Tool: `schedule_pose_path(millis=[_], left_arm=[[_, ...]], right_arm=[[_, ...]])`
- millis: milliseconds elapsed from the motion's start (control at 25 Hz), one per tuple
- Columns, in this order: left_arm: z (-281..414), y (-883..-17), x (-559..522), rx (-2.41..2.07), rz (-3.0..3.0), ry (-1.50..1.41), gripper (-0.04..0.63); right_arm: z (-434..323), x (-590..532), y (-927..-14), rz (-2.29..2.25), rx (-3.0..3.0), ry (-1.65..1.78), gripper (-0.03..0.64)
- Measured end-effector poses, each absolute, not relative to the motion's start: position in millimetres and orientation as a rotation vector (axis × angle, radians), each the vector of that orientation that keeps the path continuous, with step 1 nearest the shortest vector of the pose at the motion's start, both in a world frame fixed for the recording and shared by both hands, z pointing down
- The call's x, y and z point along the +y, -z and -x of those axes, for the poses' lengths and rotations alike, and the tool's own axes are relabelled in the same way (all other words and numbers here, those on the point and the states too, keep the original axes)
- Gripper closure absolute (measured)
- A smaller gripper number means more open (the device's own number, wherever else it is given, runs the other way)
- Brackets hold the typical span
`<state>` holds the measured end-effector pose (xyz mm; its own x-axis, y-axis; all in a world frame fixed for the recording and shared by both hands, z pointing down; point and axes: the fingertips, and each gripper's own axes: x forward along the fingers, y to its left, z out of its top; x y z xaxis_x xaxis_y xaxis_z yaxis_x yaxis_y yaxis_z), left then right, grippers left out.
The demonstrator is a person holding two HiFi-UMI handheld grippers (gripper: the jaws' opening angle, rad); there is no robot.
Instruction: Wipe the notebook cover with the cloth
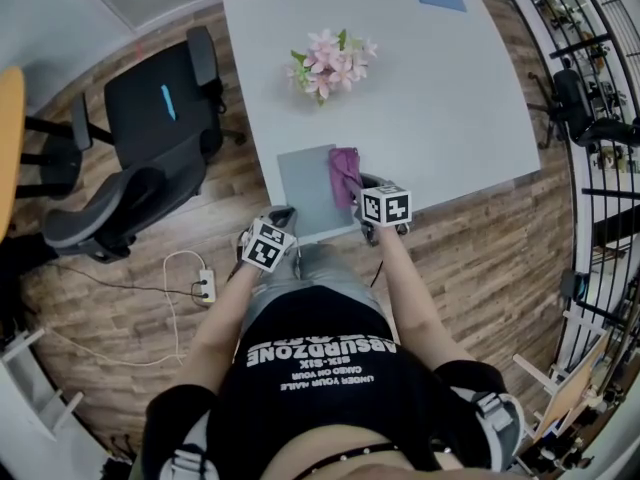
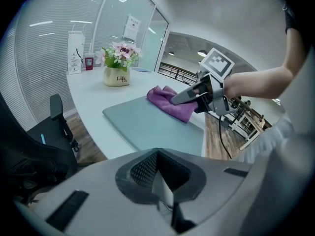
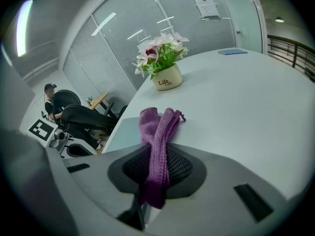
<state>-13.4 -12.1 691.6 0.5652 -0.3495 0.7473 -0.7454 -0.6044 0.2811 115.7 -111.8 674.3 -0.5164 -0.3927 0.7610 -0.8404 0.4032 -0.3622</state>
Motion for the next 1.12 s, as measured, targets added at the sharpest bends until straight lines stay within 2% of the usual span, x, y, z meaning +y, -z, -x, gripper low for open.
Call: schedule_pose_path(millis=[1120], left_arm=[[14, -691, -12, -0.889, -2.21, -0.869, 0.578]], right_arm=[[-91, -77, -674, -0.941, -2.105, -1.008, 0.543]])
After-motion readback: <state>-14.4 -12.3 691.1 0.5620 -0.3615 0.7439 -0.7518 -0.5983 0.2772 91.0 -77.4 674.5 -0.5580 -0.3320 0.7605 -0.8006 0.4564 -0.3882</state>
